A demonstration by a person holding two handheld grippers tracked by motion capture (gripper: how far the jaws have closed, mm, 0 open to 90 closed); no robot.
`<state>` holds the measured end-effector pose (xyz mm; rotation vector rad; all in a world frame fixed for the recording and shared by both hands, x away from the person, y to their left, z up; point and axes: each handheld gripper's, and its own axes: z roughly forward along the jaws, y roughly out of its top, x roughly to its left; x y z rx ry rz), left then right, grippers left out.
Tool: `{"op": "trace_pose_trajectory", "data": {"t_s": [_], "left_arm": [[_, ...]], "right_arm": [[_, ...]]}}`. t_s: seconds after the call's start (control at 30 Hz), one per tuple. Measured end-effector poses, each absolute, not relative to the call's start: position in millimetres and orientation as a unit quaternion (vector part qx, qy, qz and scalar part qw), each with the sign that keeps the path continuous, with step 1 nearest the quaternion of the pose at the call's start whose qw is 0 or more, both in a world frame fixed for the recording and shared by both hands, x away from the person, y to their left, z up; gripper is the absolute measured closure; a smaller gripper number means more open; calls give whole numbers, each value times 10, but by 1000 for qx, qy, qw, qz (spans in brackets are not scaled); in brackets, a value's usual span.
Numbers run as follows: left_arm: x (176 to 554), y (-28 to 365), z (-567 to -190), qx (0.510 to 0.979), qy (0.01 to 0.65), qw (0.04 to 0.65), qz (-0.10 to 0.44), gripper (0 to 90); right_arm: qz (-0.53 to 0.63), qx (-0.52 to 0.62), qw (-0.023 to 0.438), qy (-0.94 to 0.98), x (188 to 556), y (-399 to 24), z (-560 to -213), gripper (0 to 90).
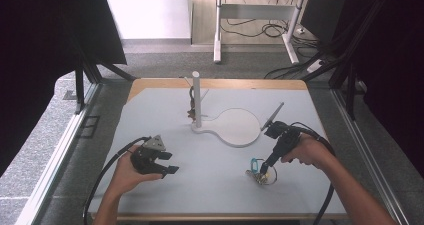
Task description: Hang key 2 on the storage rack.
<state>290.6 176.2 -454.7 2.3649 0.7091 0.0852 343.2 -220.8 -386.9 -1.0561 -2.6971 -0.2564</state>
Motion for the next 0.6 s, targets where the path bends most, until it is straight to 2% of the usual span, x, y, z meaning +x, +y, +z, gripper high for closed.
{"op": "trace_pose_trajectory", "data": {"t_s": [0.4,0.6], "left_arm": [[2915,1812,-4553,897,282,338,31,439],[2910,1834,-4542,895,285,341,33,438]], "right_arm": [[-96,-375,95,-917,3571,-2294,-3385,881],[-105,-382,88,-914,3639,-2318,-3272,881]]}}
